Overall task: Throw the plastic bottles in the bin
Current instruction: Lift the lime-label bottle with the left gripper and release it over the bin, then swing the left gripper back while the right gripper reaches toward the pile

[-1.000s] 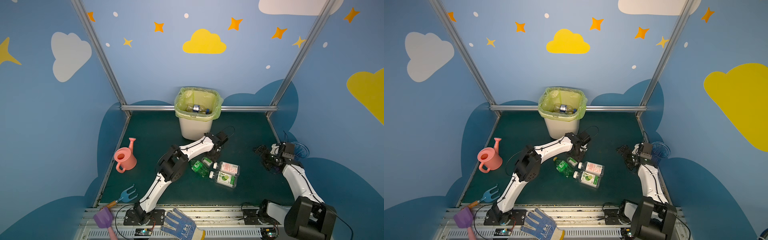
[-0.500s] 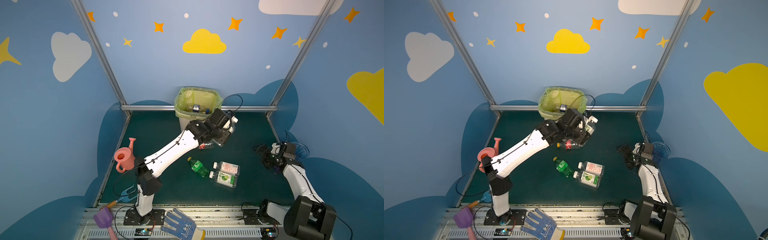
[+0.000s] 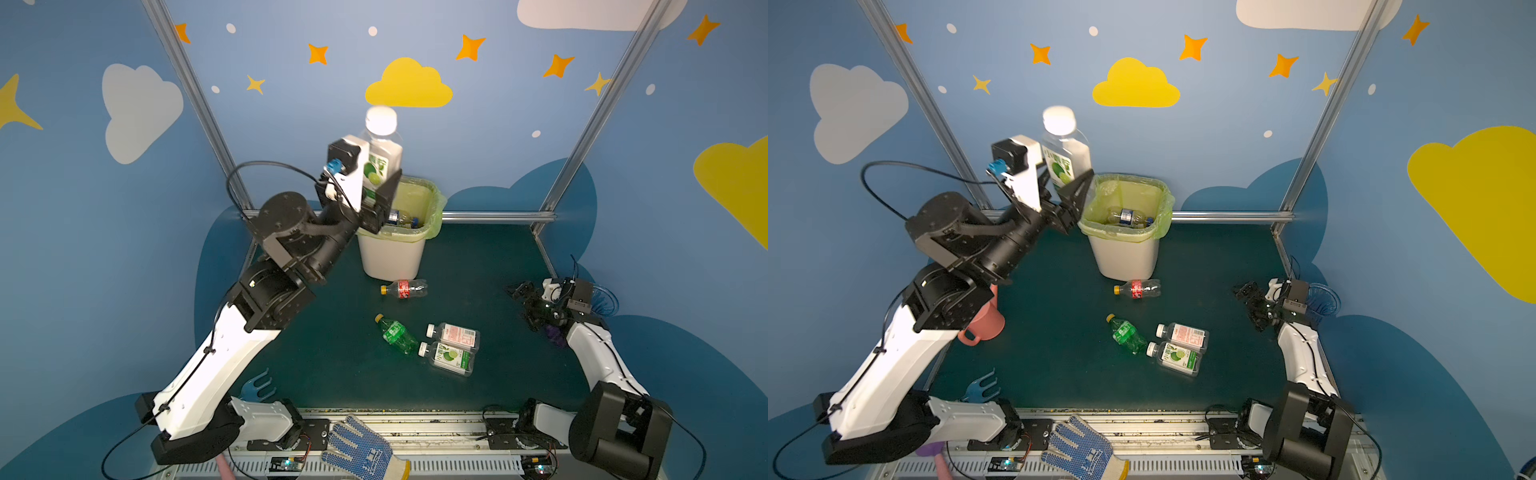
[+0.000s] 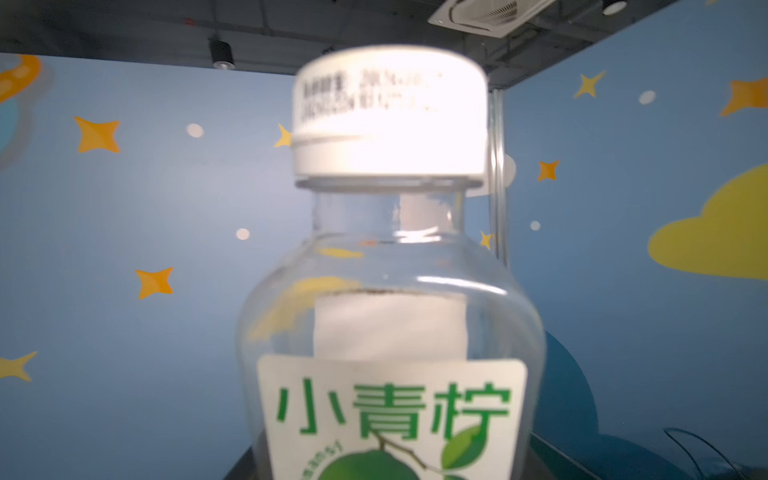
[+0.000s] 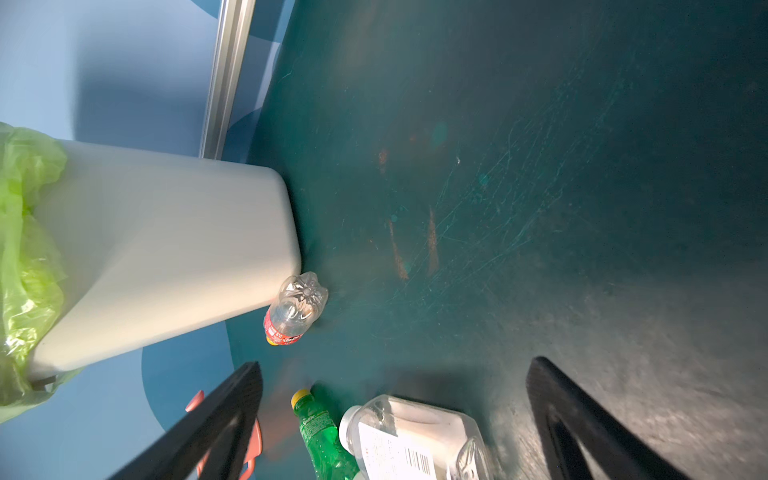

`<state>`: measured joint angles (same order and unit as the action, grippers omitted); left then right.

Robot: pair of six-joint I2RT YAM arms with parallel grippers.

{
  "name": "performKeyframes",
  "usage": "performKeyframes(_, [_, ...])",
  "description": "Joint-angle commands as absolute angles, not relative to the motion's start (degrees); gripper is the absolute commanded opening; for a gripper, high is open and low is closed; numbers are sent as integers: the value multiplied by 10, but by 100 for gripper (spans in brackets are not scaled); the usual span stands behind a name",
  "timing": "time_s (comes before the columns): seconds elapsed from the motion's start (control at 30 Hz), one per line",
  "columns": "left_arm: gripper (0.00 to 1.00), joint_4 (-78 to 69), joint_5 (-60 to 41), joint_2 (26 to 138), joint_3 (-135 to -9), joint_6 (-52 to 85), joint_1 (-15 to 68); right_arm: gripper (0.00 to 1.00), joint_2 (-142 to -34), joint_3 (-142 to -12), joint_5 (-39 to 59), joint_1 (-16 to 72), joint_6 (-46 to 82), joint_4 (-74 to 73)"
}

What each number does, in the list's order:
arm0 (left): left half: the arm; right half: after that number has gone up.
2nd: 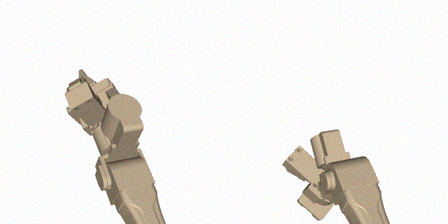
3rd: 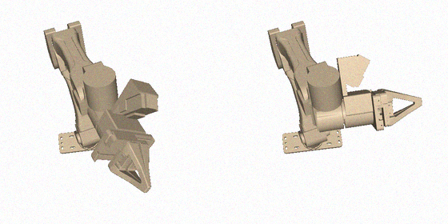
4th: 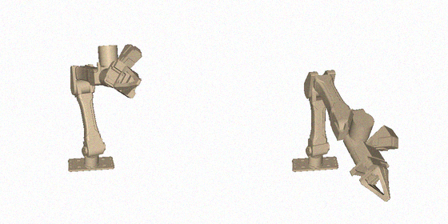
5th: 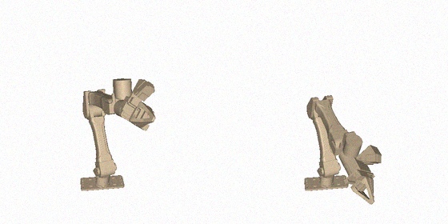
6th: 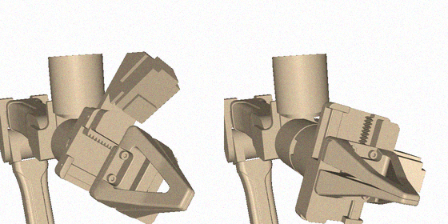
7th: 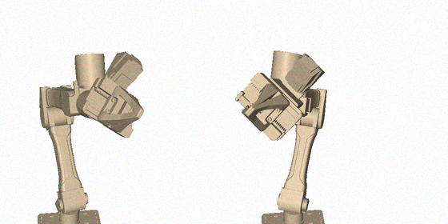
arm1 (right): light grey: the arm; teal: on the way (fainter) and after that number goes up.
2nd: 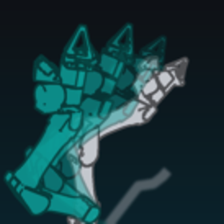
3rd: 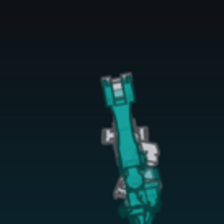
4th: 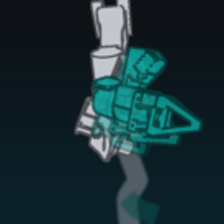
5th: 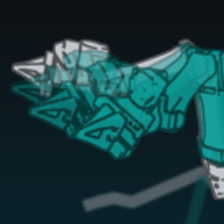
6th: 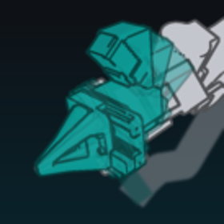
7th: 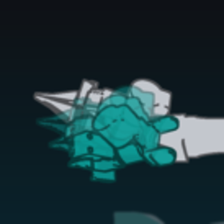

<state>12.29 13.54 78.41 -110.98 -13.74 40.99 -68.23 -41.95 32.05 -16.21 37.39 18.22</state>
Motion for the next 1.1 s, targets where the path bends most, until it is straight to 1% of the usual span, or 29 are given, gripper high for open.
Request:
performKeyframes(0.0, [57, 196, 76, 908, -1139, -20, 348, 98, -673, -433, 331, -157, 379, 182])
performKeyframes(0.1, [61, 327, 40, 1029, -1245, 32, 319, 98, -663, -433, 327, -154, 380, 188])
performKeyframes(0.13, [63, 363, 39, 1057, -1282, 39, 316, 98, -661, -435, 328, -154, 379, 191])
performKeyframes(0.2, [74, 424, 38, 1098, -1370, 46, 316, 98, -655, -438, 326, -153, 377, 198])
performKeyframes(0.27, [83, 443, 25, 1107, -1444, 31, 316, 98, -649, -446, 322, -154, 373, 209])
performKeyframes(0.3, [88, 429, 17, 1101, -1457, 11, 316, 98, -646, -448, 319, -154, 372, 212])
performKeyframes(0.4, [99, 370, 20, 1061, -1450, -14, 319, 98, -635, -445, 313, -154, 377, 214])
performKeyframes(0.43, [100, 358, 28, 1048, -1443, -18, 320, 98, -631, -443, 312, -154, 379, 214])
performKeyframes(0.53, [100, 344, 42, 1015, -1408, -26, 321, 98, -622, -437, 309, -154, 380, 213])
performKeyframes(0.6, [100, 328, 49, 991, -1361, -28, 321, 98, -619, -434, 305, -154, 379, 217])
performKeyframes(0.73, [100, 270, 72, 928, -1226, -21, 320, 98, -620, -431, 310, -153, 383, 223])
performKeyframes(0.93, [100, 170, 107, 820, -979, 4, 319, 98, -610, -423, 300, -145, 420, 272])
performKeyframes(1.07, [100, 137, 134, 750, -848, 33, 315, 98, -588, -411, 282, -110, 453, 301])
